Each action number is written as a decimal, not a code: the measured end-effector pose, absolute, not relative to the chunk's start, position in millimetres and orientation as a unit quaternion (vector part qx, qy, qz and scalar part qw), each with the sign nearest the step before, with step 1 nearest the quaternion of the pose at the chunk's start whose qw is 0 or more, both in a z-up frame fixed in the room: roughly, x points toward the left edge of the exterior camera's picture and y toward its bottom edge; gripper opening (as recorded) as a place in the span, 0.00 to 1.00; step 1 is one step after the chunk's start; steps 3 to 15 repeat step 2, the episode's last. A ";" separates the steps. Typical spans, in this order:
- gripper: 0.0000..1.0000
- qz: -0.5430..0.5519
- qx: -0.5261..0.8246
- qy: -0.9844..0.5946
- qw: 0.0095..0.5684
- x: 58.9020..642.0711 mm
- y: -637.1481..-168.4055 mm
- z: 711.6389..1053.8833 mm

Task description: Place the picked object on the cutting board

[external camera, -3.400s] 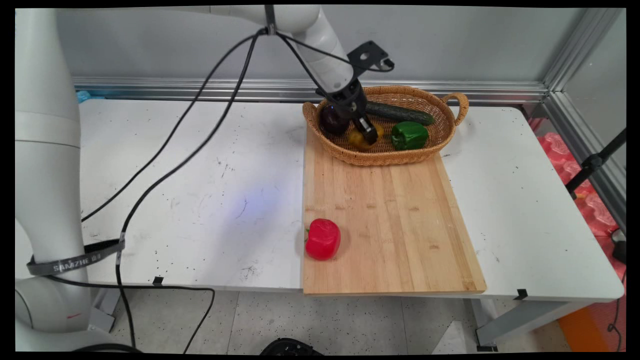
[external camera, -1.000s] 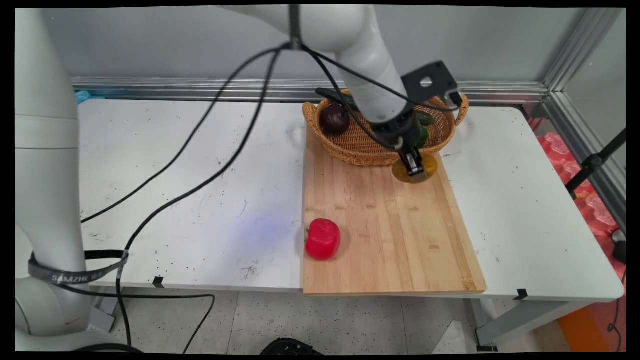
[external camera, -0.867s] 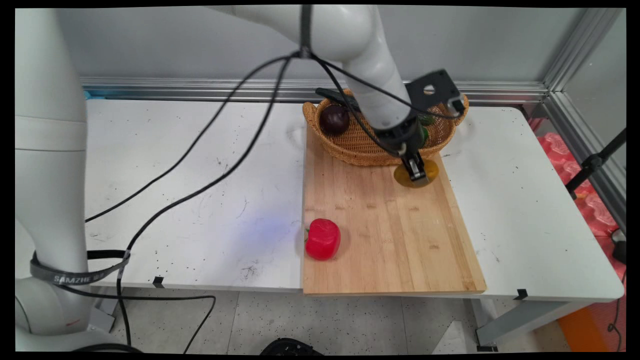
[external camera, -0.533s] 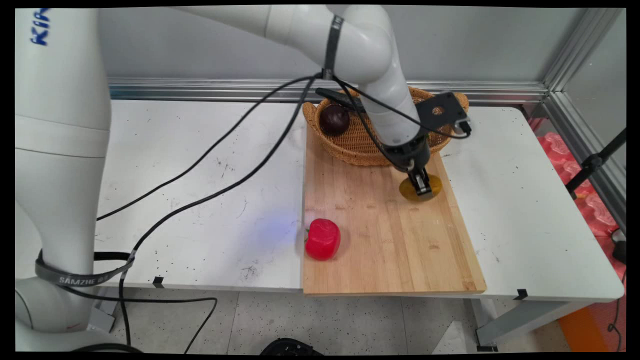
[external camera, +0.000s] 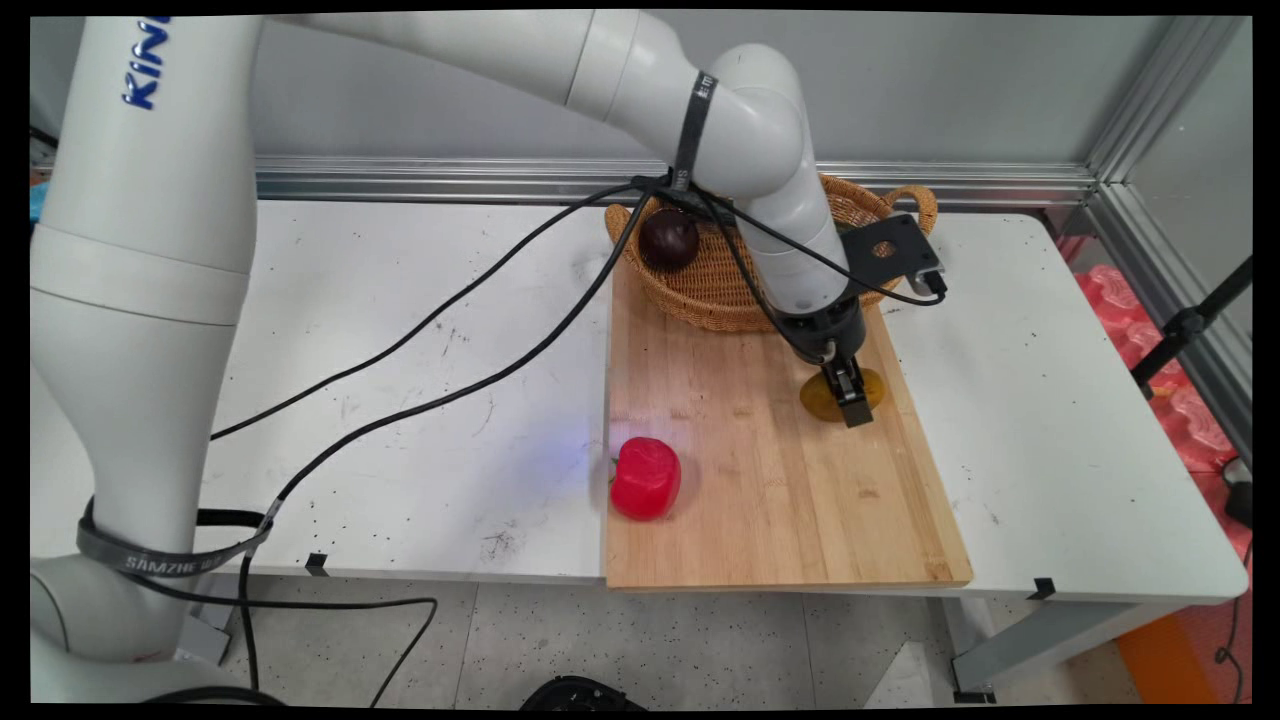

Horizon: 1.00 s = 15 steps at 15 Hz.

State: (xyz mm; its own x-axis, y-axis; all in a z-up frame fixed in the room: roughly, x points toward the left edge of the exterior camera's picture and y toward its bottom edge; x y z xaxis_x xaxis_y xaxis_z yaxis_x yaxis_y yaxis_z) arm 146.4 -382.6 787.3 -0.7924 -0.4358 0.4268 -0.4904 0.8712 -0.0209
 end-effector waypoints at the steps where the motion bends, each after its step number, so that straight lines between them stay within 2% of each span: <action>1: 1.00 0.067 0.243 -0.944 0.211 146.3 -383.3 788.6; 15: 1.00 0.068 0.241 -0.944 0.213 146.7 -383.6 790.9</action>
